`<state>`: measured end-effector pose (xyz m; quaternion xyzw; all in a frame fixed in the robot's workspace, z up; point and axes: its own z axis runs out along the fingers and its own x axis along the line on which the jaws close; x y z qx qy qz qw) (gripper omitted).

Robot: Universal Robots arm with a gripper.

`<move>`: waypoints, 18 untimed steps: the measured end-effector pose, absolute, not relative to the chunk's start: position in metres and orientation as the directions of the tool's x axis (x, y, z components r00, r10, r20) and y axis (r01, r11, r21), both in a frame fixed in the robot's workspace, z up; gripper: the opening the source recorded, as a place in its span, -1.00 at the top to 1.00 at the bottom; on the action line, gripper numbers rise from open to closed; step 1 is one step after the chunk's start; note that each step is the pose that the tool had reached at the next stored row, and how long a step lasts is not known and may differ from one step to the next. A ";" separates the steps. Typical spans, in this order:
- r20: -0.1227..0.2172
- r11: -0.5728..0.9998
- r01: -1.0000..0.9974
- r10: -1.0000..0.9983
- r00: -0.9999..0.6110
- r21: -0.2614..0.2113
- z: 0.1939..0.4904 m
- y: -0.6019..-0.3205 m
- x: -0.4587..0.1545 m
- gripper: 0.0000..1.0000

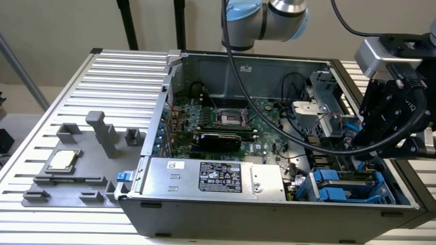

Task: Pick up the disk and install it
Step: 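Insert the second disk wire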

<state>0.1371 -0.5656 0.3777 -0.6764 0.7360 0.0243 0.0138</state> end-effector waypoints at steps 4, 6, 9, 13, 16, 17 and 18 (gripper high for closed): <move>-0.053 0.084 -0.996 -0.995 -0.085 0.017 0.375 -0.566 0.137 0.33; -0.052 0.084 -0.996 -0.995 -0.085 0.017 0.373 -0.566 0.137 0.33; -0.050 0.084 -0.996 -0.995 -0.085 0.017 0.371 -0.566 0.137 0.38; -0.048 0.084 -0.996 -0.995 -0.085 0.017 0.369 -0.566 0.137 0.53; -0.047 0.084 -0.996 -0.995 -0.085 0.017 0.369 -0.566 0.137 0.67; -0.048 0.084 -0.996 -0.995 -0.085 0.017 0.369 -0.566 0.137 0.67; -0.048 0.084 -0.996 -0.995 -0.085 0.017 0.369 -0.566 0.136 0.67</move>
